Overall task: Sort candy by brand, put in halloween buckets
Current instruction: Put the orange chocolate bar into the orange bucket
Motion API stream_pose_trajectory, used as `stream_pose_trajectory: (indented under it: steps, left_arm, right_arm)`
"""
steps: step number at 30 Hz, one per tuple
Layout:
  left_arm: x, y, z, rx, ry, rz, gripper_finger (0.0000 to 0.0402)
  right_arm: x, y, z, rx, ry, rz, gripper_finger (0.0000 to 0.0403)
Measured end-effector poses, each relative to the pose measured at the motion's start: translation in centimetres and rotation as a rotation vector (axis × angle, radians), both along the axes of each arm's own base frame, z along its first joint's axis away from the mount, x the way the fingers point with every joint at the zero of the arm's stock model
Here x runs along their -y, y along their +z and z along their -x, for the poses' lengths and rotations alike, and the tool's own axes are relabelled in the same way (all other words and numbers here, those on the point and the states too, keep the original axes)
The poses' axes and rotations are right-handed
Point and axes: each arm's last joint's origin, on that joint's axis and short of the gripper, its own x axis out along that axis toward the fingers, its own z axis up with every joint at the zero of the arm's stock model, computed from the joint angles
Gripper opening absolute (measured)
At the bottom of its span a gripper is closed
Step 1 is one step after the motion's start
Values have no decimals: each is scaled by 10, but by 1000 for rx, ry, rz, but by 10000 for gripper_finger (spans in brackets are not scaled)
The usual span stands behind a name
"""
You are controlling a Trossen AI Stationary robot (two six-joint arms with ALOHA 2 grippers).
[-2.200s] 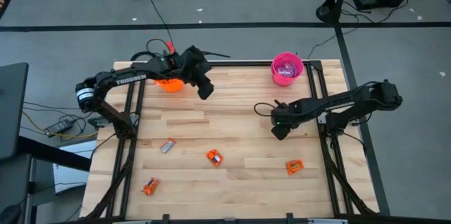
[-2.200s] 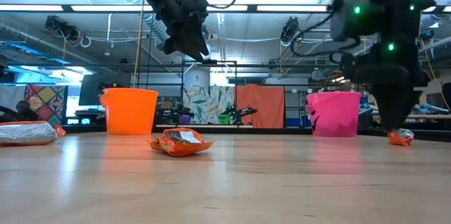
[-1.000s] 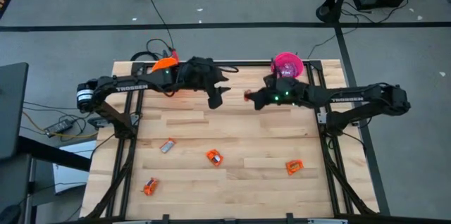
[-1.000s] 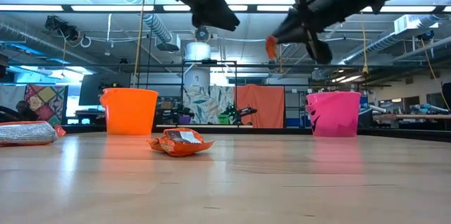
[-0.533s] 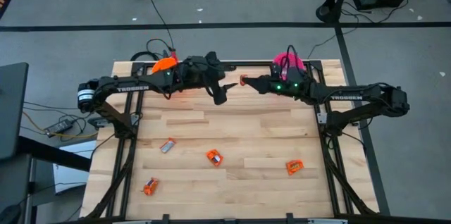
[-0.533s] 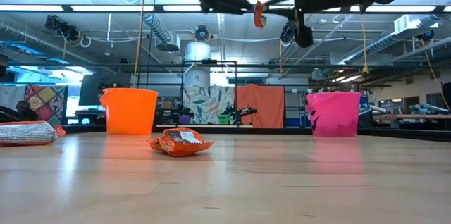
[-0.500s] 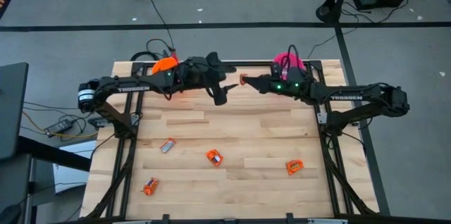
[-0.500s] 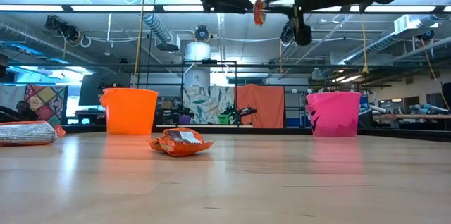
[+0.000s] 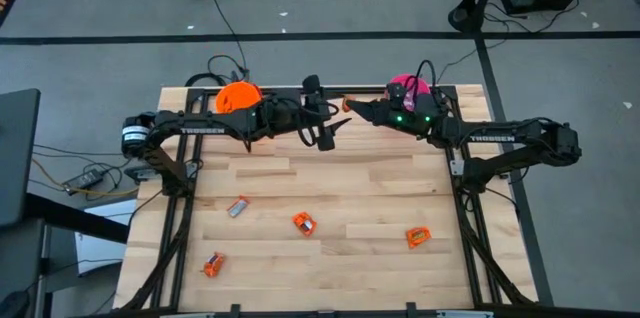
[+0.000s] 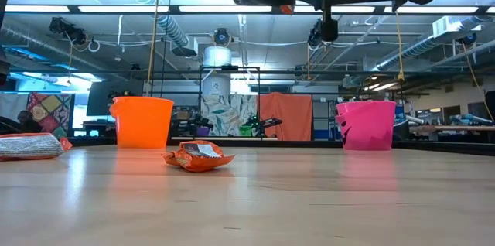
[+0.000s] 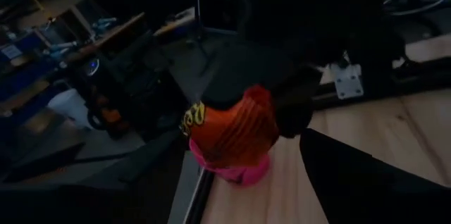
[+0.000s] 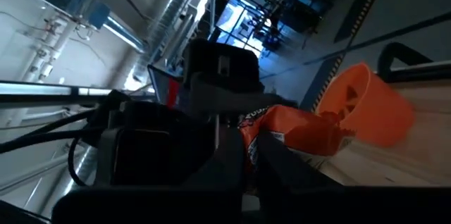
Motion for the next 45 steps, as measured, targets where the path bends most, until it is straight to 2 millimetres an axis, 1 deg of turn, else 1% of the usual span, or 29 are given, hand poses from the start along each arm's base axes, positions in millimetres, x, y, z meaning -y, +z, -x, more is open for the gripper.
stream_pose_trajectory:
  steps: [3, 5, 8, 12, 15, 17, 19, 22, 25, 27, 30, 32, 34, 36, 38, 43, 45]
  left_arm:
    - [0, 0, -1, 6, 10, -2, 276]
    - [-1, 0, -1, 4, 17, -3, 256]
    - [-1, -1, -1, 4, 39, -2, 211]
    - [-1, -1, -1, 16, 49, 33, 136]
    - [-2, -2, 0, 8, 59, 46, 87]
    - [-2, -4, 0, -7, 78, 45, 62]
    - [-3, -6, 1, -30, 113, 43, 48]
    - [-8, -9, 5, -125, 233, 34, 45]
    - [-21, 0, 17, -215, 411, 39, 48]
    - [-30, 3, 25, -284, 483, 69, 48]
    - [-46, 2, 43, -425, 572, 168, 49]
    - [-61, 6, 61, -503, 670, 264, 49]
    - [-75, 4, 83, -593, 778, 360, 49]
    - [-87, -3, 100, -666, 856, 450, 50]
    - [-97, -9, 115, -744, 914, 523, 50]
    - [-121, -25, 144, -815, 1056, 625, 52]
    - [-128, -31, 152, -824, 1060, 692, 58]
  right_arm:
    - [0, -2, -1, -8, 11, -21, 29]
    - [0, -1, -1, -2, 13, -26, 30]
    - [0, -1, -1, 1, 9, -33, 38]
    - [3, -2, 0, 11, -1, -79, 58]
    - [6, -4, 1, -16, -13, -92, 73]
    - [7, -7, 2, -50, -22, -84, 83]
    - [9, -10, 2, -97, -27, -58, 94]
    - [12, -20, 7, -246, -28, -22, 112]
    - [13, -41, 14, -456, -50, -85, 125]
    - [11, -50, 19, -570, -49, -99, 130]
    - [6, -64, 26, -735, -21, -132, 134]
    - [1, -71, 29, -816, -1, -145, 134]
    - [-3, -74, 31, -868, 3, -150, 133]
    - [-8, -77, 32, -906, -1, -145, 133]
    - [-10, -76, 31, -908, -9, -130, 133]
    - [-14, -76, 30, -907, 24, -121, 133]
    - [-16, -76, 30, -908, 52, -120, 133]
